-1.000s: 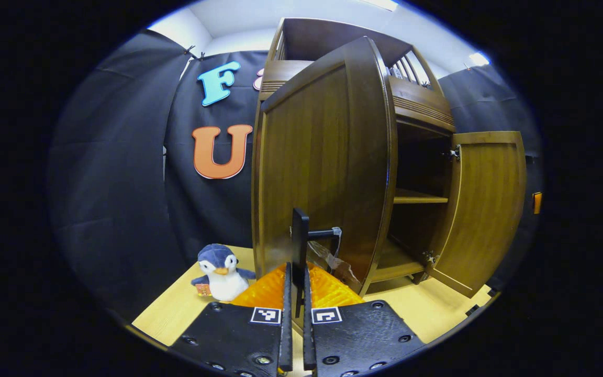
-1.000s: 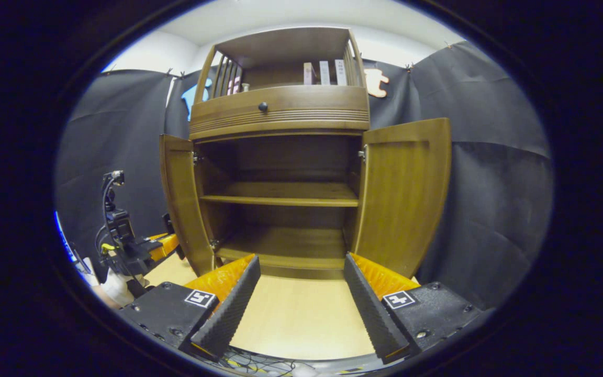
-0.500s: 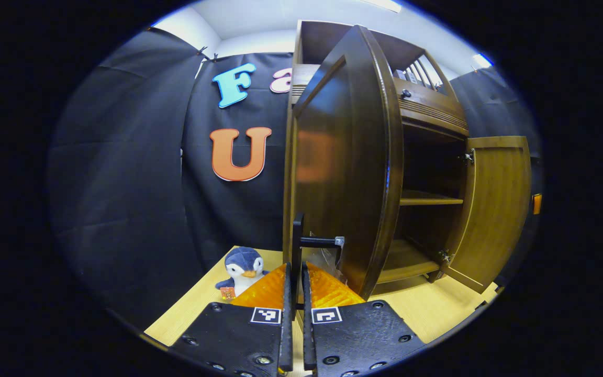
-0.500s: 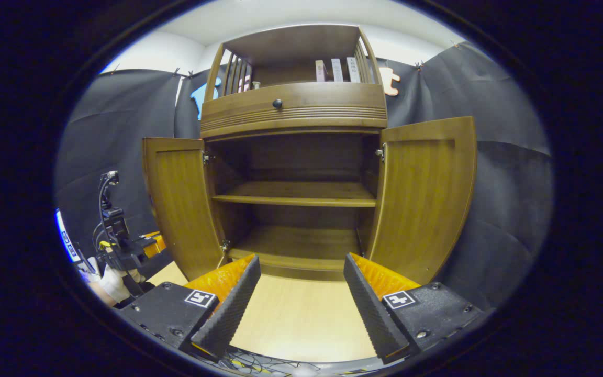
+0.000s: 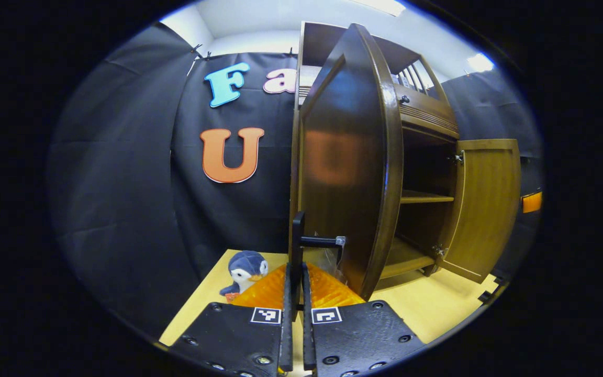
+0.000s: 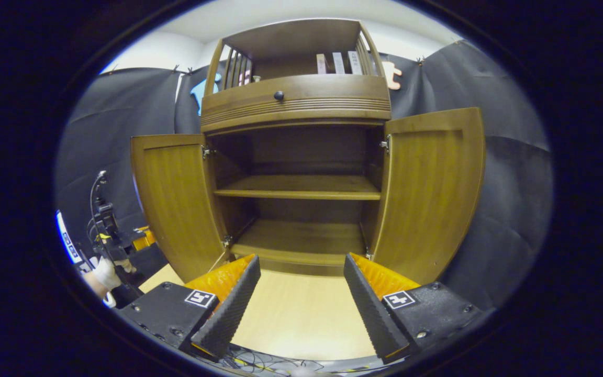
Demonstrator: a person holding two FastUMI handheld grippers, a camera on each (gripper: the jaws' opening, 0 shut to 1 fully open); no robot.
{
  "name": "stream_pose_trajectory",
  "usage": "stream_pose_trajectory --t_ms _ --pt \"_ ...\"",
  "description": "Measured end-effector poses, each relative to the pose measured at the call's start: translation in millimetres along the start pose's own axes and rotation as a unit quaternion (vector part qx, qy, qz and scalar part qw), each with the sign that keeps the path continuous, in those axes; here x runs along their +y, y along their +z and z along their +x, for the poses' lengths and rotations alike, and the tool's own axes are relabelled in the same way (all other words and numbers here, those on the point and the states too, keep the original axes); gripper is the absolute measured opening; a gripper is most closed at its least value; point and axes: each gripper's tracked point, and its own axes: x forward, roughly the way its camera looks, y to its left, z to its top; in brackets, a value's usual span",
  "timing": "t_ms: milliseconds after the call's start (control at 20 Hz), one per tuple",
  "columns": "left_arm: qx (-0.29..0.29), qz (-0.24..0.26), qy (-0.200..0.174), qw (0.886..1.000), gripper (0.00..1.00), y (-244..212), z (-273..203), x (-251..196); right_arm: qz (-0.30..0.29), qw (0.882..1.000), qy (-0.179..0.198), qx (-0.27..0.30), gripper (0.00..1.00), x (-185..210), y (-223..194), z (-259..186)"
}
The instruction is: Open the right door of the double-door shoe cabinet with the right hand, and open the left door with the left hand.
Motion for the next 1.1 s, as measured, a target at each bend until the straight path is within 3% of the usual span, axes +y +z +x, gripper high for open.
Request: stream_pose_trajectory --t_ms 450,600,750,800,850,1100 --pt "0.009 -0.047 -0.076 0.996 0.07 1.8 -0.6 39.3 -0.012 1.0 0.012 0.017 1.0 4.9 -4.6 3.7" --pt "0.015 -0.037 -0.103 0.994 0.07 1.8 -1.4 35.3 -0.02 0.999 0.015 0.021 1.0 7.9 -3.7 5.5" --pt "0.027 -0.044 -0.116 0.992 0.07 0.1 -7.7 36.2 -0.029 0.999 0.02 0.026 1.0 12.7 -6.4 6.1" --pt "0.034 -0.045 -0.121 0.991 0.01 -2.0 -8.6 35.6 -0.031 0.999 0.022 0.026 1.0 13.6 -6.4 6.1" --pt "0.035 -0.044 -0.117 0.992 0.02 -1.0 -13.4 40.7 -0.033 0.999 0.023 0.026 1.0 14.2 -5.5 6.4" --pt "0.028 -0.036 -0.055 0.997 0.84 9.4 -41.6 72.1 -0.038 0.998 0.036 0.022 1.0 21.3 -3.8 10.6"
